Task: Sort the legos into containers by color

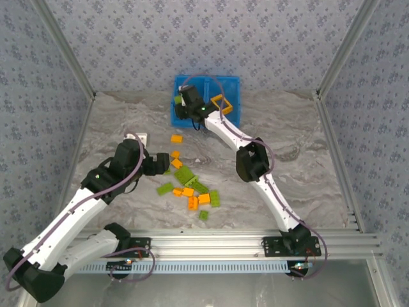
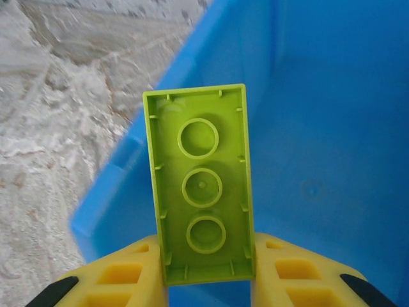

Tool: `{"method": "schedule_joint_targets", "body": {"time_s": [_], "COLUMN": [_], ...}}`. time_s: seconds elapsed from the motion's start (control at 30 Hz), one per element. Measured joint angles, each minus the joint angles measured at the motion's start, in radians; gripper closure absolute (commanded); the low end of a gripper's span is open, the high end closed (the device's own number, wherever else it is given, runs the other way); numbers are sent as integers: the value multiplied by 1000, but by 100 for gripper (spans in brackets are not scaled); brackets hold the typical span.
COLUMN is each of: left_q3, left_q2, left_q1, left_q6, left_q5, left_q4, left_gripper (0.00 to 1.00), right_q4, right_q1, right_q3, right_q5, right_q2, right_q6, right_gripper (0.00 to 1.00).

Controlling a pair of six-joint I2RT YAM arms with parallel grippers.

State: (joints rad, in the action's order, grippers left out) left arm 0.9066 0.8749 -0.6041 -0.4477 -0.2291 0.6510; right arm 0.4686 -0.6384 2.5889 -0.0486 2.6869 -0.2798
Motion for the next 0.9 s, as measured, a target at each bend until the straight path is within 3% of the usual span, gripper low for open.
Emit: {"method": "schedule_joint_targets", "body": {"time_s": [0.17, 0.47, 0.6, 0.9], "left_q3": [-35, -49, -11, 168], "left_q2": [-26, 61, 219, 618], "left_q1": [0, 41, 88, 132], "left_q6": [-11, -55, -53, 56], "left_q5": [-7, 13, 71, 157], "left_q4": [0, -1, -19, -154], "left_gripper": [1, 2, 2, 3], "right_q4": [10, 79, 104, -56], "right_q1": [0, -4, -8, -56], "right_q3": [2, -22, -204, -975], "right_q5": [11, 34, 68, 97], "right_q2": [14, -67, -289, -1123], "right_q6": [-48, -71, -49, 39], "right_gripper": [50, 46, 38, 10]}}
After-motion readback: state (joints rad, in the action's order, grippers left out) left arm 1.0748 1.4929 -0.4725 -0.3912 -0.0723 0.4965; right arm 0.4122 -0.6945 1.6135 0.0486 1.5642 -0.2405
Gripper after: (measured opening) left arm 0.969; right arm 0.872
